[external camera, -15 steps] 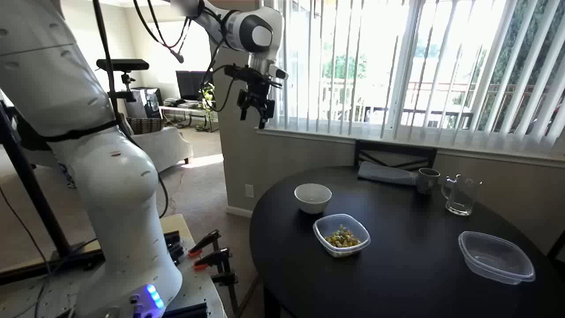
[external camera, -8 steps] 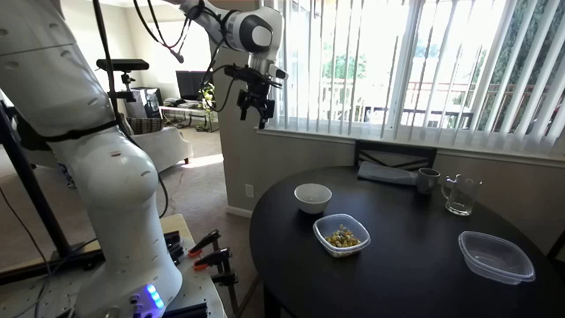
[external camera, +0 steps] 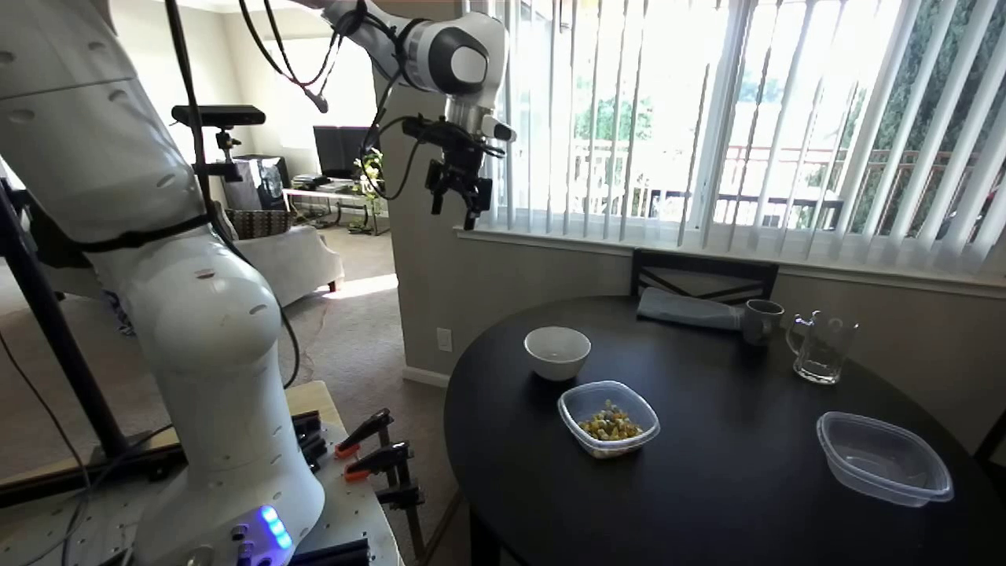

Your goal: Transfer the candy from the plastic bowl to the white bowl

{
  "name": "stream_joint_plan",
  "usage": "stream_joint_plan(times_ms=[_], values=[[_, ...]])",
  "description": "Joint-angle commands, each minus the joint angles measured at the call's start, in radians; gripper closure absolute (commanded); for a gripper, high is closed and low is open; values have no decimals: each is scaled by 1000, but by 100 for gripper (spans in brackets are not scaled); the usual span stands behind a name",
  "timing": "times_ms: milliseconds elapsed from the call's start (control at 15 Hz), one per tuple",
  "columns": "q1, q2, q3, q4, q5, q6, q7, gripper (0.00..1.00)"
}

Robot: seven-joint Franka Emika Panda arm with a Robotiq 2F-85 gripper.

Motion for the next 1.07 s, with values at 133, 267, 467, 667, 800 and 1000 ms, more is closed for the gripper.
stream_joint_plan(times_ms=[133,267,467,667,800,1000], values=[[-102,136,-73,56,-18,155,-3,0],[-134,219,-97,72,-42,207,15,0],[-152,365,-110,88,-86,276,51,0],[-148,496,-123,120,-103,376,124,0],[-155,469,-118,91,-89,358,87,0],[-153,547,-119,143,-89,361,105,0]])
